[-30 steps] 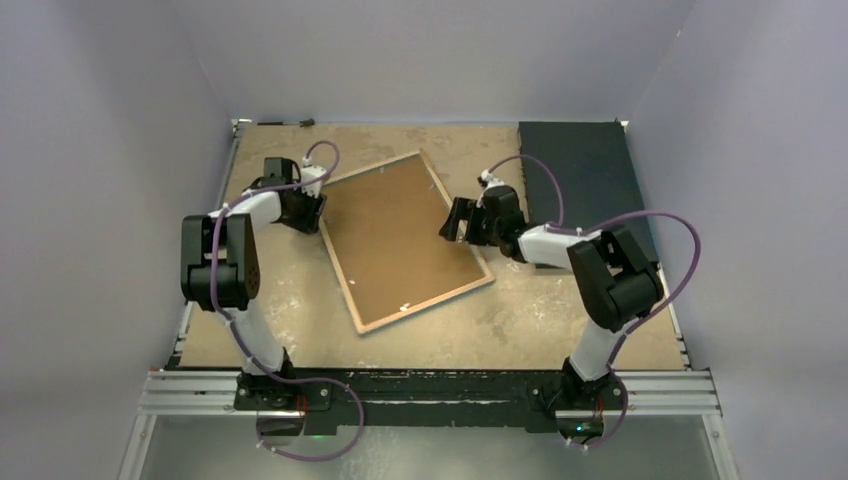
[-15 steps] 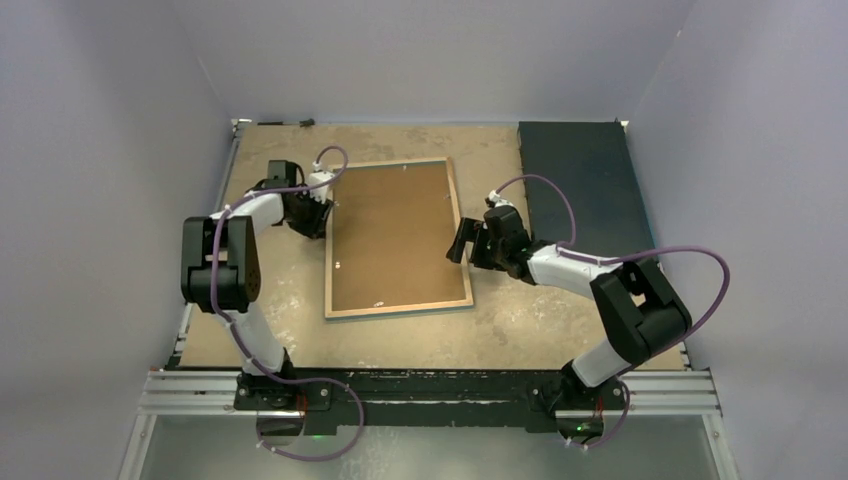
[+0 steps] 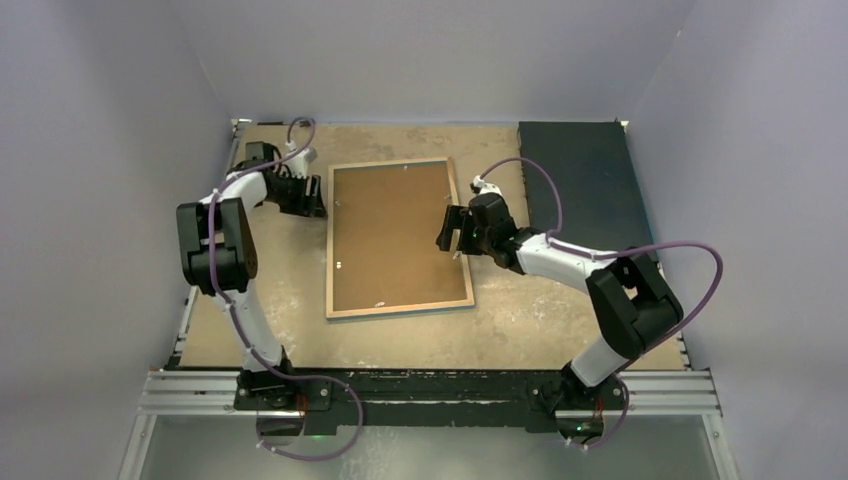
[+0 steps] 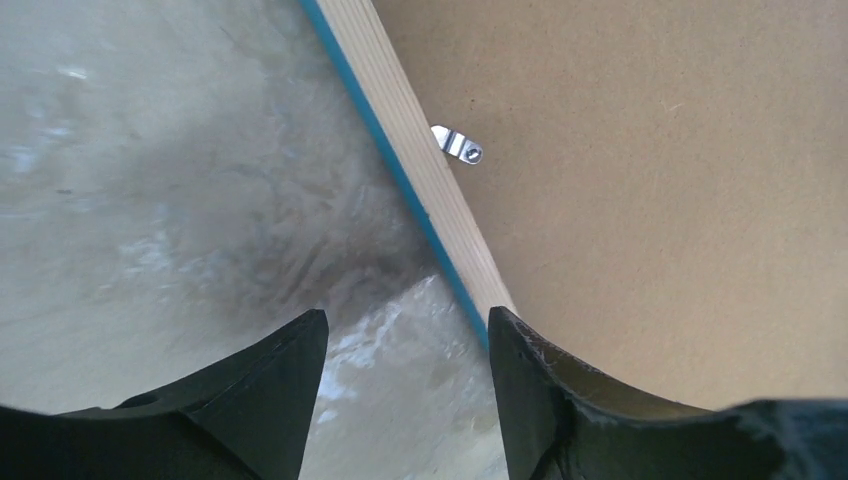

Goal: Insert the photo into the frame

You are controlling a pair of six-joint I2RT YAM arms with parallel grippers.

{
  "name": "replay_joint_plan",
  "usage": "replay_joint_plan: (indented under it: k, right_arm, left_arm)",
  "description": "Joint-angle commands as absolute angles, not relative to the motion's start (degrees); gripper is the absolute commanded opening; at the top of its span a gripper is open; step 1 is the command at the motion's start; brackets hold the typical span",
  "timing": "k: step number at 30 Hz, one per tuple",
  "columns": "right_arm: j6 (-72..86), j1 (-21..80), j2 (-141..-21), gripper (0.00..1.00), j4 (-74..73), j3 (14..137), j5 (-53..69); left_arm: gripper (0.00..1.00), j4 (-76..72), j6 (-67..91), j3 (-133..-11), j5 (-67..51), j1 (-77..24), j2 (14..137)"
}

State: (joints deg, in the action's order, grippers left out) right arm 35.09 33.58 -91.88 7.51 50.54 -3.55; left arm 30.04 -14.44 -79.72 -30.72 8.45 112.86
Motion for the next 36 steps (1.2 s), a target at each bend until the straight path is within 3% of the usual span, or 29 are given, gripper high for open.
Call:
replay_joint_plan:
  k: [1,5,11,17,25,33,36]
  right_arm:
    - [34.0,34.2,-89.1,0.88,6.3,52.2,-6.8]
    - [34.2,34.4,-88.5,0.88,6.7,52.0,-6.1]
    - [34.7,34.8,-88.0,0.86,7.1,52.4,-4.8]
    - [34.5,35.3,-88.6,0.84,7.1,55.2,-3.7]
    - [34.6,37.2,-93.6,0.83,8.5,59.8,-0.9]
    - [33.6,39.8,-106.6,0.85,16.1,69.9,10.7]
    - [33.6,40.0,-112.4,0.86,22.5,74.0,17.1]
  left_arm:
    - [0.60,28.5,-9.1,-81.4,-36.3,7.3,116.7]
    - [0.53,28.1,-8.0,-82.2,-36.5,6.0,118.6]
    - [0.24,29.7,-9.4,-81.4,-36.2,5.7,119.4]
    - [0.15,31.4,-14.1,-74.6,-36.2,5.4,115.8]
    - [0.15,37.2,-22.1,-67.6,-37.2,3.9,112.3]
    - [0.43,39.6,-19.7,-65.0,-41.1,4.2,108.1]
    - [0.48,40.5,-18.5,-66.0,-42.9,5.1,105.8]
